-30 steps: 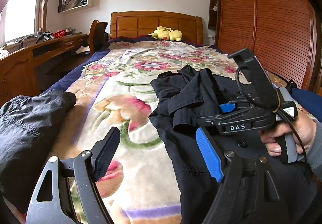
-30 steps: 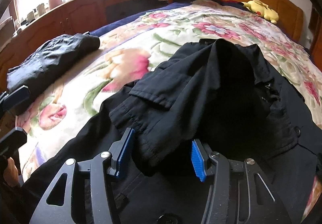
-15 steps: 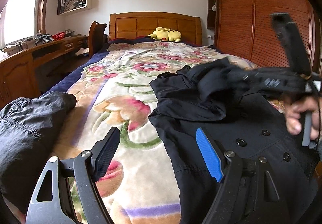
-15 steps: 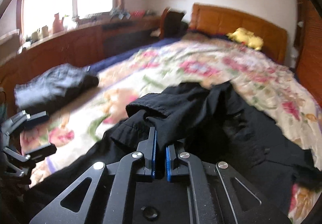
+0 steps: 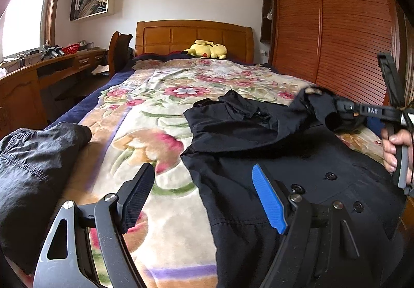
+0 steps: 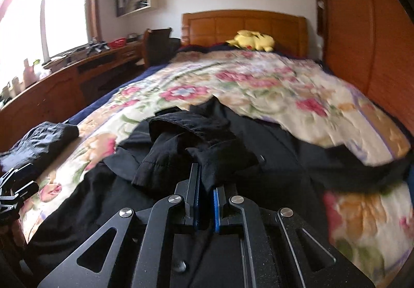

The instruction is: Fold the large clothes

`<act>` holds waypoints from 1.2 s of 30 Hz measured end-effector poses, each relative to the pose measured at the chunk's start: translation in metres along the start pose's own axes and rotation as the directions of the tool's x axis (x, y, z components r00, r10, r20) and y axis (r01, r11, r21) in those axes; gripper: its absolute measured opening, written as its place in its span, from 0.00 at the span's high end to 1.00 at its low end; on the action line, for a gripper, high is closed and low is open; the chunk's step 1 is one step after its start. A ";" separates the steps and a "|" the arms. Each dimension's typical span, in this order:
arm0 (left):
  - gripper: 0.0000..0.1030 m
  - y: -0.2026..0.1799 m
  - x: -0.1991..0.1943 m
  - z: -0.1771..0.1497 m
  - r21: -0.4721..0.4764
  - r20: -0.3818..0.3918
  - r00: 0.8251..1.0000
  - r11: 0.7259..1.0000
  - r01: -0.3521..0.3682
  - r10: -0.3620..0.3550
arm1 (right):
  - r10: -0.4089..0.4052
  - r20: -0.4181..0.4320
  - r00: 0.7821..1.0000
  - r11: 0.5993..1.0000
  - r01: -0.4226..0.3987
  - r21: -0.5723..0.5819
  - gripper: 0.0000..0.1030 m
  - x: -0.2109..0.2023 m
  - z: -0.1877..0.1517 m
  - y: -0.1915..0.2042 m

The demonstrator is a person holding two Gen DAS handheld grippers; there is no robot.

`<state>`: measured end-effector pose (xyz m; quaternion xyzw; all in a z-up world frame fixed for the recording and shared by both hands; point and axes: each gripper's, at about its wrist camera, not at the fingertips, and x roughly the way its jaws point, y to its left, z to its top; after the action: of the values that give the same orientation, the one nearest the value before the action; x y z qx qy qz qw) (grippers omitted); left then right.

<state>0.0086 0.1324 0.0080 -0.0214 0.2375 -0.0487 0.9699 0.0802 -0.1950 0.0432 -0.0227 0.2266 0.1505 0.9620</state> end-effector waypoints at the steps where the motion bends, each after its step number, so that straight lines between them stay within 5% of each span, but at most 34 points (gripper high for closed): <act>1: 0.24 -0.001 0.000 0.000 0.001 0.001 1.000 1.000 0.003 -0.003 | -0.011 -0.007 1.000 1.000 0.011 0.015 0.91 -0.003 -0.002 -0.003; 8: 0.24 -0.004 -0.005 0.000 0.000 0.008 1.000 1.000 0.021 -0.021 | -0.084 -0.082 0.993 0.994 0.090 0.067 0.56 -0.020 -0.023 -0.013; 11: 0.23 -0.005 -0.007 0.001 -0.005 0.013 1.000 1.000 0.027 -0.027 | -0.097 -0.108 0.989 0.991 0.105 0.079 0.49 -0.033 -0.027 -0.019; 24: 0.24 -0.008 -0.009 0.003 -0.006 0.021 0.999 0.999 0.049 -0.049 | -0.179 -0.096 0.979 0.984 0.180 0.000 0.45 -0.084 -0.034 -0.010; 29: 0.23 -0.016 -0.009 0.004 0.003 0.026 0.997 0.998 0.068 -0.068 | -0.239 -0.108 0.965 0.971 0.238 -0.016 0.45 -0.072 -0.033 -0.022; 36: 0.23 -0.033 -0.006 0.009 0.012 0.034 0.995 0.995 0.096 -0.096 | -0.305 -0.226 0.925 0.951 0.309 -0.020 0.45 -0.027 -0.036 -0.062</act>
<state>0.0046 0.1000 0.0208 -0.0287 0.2193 -0.0959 0.9705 0.0599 -0.2656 0.0211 -0.0673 0.3297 -0.0073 0.9416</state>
